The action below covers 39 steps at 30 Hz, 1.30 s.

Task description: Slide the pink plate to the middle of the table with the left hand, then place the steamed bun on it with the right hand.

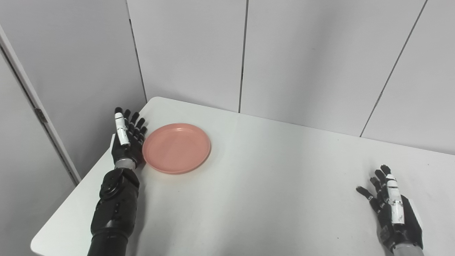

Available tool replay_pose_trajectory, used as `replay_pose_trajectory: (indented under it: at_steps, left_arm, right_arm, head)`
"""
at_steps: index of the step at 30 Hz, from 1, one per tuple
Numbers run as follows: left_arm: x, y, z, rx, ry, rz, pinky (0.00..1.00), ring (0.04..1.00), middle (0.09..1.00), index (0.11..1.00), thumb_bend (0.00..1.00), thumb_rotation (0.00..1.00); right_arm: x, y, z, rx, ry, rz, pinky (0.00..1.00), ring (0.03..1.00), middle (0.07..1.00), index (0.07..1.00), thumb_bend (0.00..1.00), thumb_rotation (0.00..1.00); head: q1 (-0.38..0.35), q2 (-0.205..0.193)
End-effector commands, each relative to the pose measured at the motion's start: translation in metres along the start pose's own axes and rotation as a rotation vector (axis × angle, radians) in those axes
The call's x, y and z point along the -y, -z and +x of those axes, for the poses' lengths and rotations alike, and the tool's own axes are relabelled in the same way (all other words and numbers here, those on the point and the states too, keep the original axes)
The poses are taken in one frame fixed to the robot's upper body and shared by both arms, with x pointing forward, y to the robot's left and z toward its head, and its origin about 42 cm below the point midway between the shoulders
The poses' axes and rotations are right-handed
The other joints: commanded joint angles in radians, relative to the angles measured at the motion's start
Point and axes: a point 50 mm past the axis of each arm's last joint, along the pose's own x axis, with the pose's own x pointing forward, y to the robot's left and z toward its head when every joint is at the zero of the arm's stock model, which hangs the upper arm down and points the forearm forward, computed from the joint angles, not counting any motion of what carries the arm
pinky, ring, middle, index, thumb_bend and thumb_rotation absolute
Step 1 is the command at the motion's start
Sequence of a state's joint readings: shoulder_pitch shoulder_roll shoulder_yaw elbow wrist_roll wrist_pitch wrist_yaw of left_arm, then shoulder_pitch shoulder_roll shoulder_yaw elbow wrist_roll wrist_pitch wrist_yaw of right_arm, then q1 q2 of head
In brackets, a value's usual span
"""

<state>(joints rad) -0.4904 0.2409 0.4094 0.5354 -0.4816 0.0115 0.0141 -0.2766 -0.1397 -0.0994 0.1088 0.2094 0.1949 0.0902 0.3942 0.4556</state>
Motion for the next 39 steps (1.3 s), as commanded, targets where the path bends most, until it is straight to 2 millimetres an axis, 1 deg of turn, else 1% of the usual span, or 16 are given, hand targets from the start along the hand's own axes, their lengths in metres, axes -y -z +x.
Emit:
replay_pose_trajectory:
  at_steps: [1, 5, 10, 14, 17, 20, 23, 26, 27, 28, 29, 30, 31, 32, 35, 39]
  left_arm:
    - [0.009, 0.014, 0.001, -0.063, 0.03, 0.009, 0.96, 0.948, 0.96, 0.963, 0.66, 1.0]
    - [0.021, 0.029, -0.001, -0.126, 0.082, 0.014, 0.95, 0.942, 0.956, 0.959, 0.66, 0.99]
    - [0.034, 0.042, -0.005, -0.177, 0.152, 0.027, 0.96, 0.947, 0.959, 0.963, 0.65, 1.0]
    - [0.045, 0.05, -0.01, -0.213, 0.199, 0.036, 0.93, 0.933, 0.946, 0.95, 0.65, 0.97]
    - [0.055, 0.053, -0.015, -0.235, 0.222, 0.031, 0.92, 0.916, 0.931, 0.933, 0.66, 0.95]
    - [0.065, 0.057, -0.02, -0.251, 0.271, 0.015, 0.94, 0.929, 0.945, 0.948, 0.65, 0.96]
    - [0.078, 0.063, -0.028, -0.271, 0.337, 0.016, 0.94, 0.932, 0.949, 0.95, 0.65, 0.98]
    - [0.09, 0.069, -0.036, -0.296, 0.378, 0.015, 0.93, 0.92, 0.931, 0.934, 0.66, 0.95]
    - [0.095, 0.071, -0.04, -0.307, 0.4, 0.016, 0.93, 0.922, 0.931, 0.934, 0.66, 0.95]
    - [0.098, 0.072, -0.042, -0.314, 0.415, 0.017, 0.94, 0.929, 0.937, 0.938, 0.65, 0.95]
    - [0.101, 0.074, -0.046, -0.323, 0.438, 0.016, 0.95, 0.942, 0.951, 0.952, 0.65, 0.96]
    - [0.104, 0.075, -0.049, -0.329, 0.454, 0.016, 0.95, 0.944, 0.953, 0.955, 0.64, 0.96]
    - [0.107, 0.076, -0.052, -0.335, 0.475, 0.017, 0.96, 0.948, 0.958, 0.96, 0.64, 0.97]
    - [0.109, 0.077, -0.055, -0.339, 0.489, 0.017, 0.97, 0.951, 0.964, 0.965, 0.64, 0.98]
    - [0.118, 0.08, -0.064, -0.351, 0.515, 0.024, 0.96, 0.946, 0.961, 0.956, 0.63, 0.97]
    - [0.128, 0.084, -0.075, -0.368, 0.55, 0.016, 0.97, 0.962, 0.975, 0.975, 0.61, 1.0]
  right_arm:
    - [0.001, 0.004, -0.002, -0.026, 0.004, -0.019, 1.0, 1.0, 1.0, 1.0, 0.09, 1.0]
    - [0.0, 0.004, -0.002, -0.03, 0.0, 0.001, 1.0, 1.0, 1.0, 1.0, 0.09, 1.0]
    - [-0.002, 0.004, -0.002, -0.034, 0.01, -0.006, 1.0, 1.0, 1.0, 1.0, 0.09, 1.0]
    - [-0.003, 0.005, -0.002, -0.027, 0.009, -0.009, 1.0, 1.0, 1.0, 1.0, 0.08, 1.0]
    - [-0.003, 0.007, -0.002, -0.031, 0.006, -0.004, 1.0, 1.0, 1.0, 1.0, 0.1, 1.0]
    - [-0.004, 0.008, -0.002, -0.034, 0.004, 0.002, 1.0, 1.0, 1.0, 1.0, 0.11, 1.0]
    - [-0.006, 0.009, -0.002, -0.035, -0.005, 0.0, 1.0, 1.0, 1.0, 1.0, 0.1, 1.0]
    - [-0.009, 0.009, -0.003, -0.037, 0.002, -0.006, 1.0, 1.0, 1.0, 1.0, 0.1, 1.0]
    - [-0.011, 0.009, -0.003, -0.041, 0.004, -0.005, 1.0, 1.0, 1.0, 1.0, 0.1, 1.0]
    - [-0.012, 0.009, -0.003, -0.044, 0.006, -0.004, 1.0, 1.0, 1.0, 1.0, 0.1, 1.0]
    - [-0.013, 0.009, -0.004, -0.047, 0.005, -0.009, 1.0, 1.0, 1.0, 1.0, 0.11, 1.0]
    - [-0.014, 0.009, -0.004, -0.049, 0.005, -0.013, 1.0, 1.0, 1.0, 1.0, 0.11, 1.0]
    - [-0.015, 0.01, -0.004, -0.051, 0.007, -0.017, 1.0, 1.0, 1.0, 1.0, 0.11, 1.0]
    - [-0.016, 0.01, -0.004, -0.052, 0.008, -0.02, 1.0, 1.0, 1.0, 1.0, 0.12, 1.0]
    - [-0.019, 0.011, -0.005, -0.053, 0.017, -0.029, 1.0, 0.989, 0.996, 1.0, 0.13, 1.0]
    - [-0.021, 0.013, -0.006, -0.054, 0.016, -0.032, 1.0, 0.982, 0.994, 1.0, 0.15, 1.0]
  head:
    - [-0.004, 0.0]
    - [-0.013, 0.002]
    - [-0.026, 0.007]
    - [-0.037, 0.008]
    - [-0.045, 0.009]
    - [-0.055, 0.009]
    - [-0.079, 0.012]
    - [-0.096, 0.013]
    - [-0.114, 0.011]
    - [-0.114, 0.011]
    - [-0.133, 0.011]
    - [-0.133, 0.011]
    - [-0.153, 0.013]
    - [-0.153, 0.013]
    - [-0.181, 0.018]
    - [-0.208, 0.021]
